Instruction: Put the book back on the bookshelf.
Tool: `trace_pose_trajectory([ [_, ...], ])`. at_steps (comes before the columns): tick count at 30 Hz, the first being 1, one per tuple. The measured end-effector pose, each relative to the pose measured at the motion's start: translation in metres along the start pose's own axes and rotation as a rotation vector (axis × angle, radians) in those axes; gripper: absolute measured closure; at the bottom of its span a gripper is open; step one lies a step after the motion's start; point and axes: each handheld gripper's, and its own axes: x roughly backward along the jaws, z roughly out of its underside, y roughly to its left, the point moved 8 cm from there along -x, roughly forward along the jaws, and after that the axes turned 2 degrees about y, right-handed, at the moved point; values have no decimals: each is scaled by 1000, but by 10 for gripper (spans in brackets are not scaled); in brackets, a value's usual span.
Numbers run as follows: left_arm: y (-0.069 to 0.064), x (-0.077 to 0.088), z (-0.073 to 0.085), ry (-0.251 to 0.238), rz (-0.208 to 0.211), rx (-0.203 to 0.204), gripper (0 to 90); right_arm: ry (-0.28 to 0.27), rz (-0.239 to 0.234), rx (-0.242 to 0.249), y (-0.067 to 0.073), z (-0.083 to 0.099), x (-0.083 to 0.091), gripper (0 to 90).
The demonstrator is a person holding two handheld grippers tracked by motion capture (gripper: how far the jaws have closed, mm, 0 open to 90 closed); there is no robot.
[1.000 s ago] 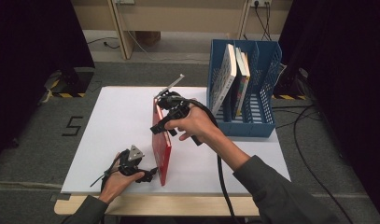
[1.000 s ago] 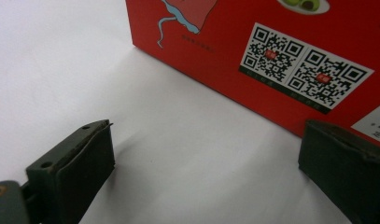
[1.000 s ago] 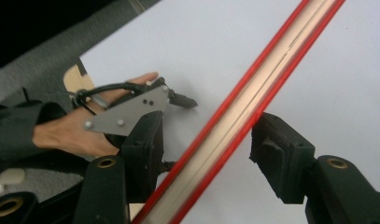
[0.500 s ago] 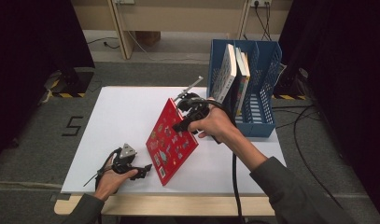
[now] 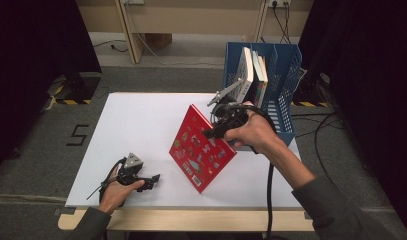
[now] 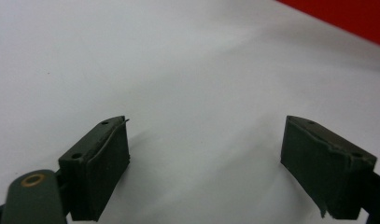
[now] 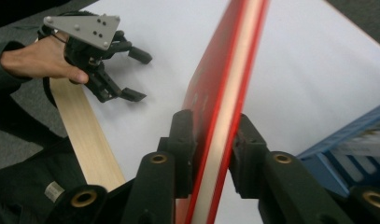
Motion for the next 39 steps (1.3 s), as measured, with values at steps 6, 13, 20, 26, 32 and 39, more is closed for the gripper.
trace_pose_trajectory([
  [6,0,-1,0,1,-1,-2,139,12,58,7,-10,15,20,792],
  [13,-1,-1,0,4,1,-6,124,37,95,-19,-24,22,20,790],
  [20,-1,-1,1,5,1,-13,119,85,127,-16,-28,21,16,775],
  [26,-2,-2,1,7,-1,-20,110,96,135,-34,-32,24,14,767],
  [32,-3,-2,1,8,-1,-23,95,100,122,-62,-38,26,10,764],
  [39,-3,-2,1,8,-1,-25,93,131,108,-86,-43,30,1,758],
])
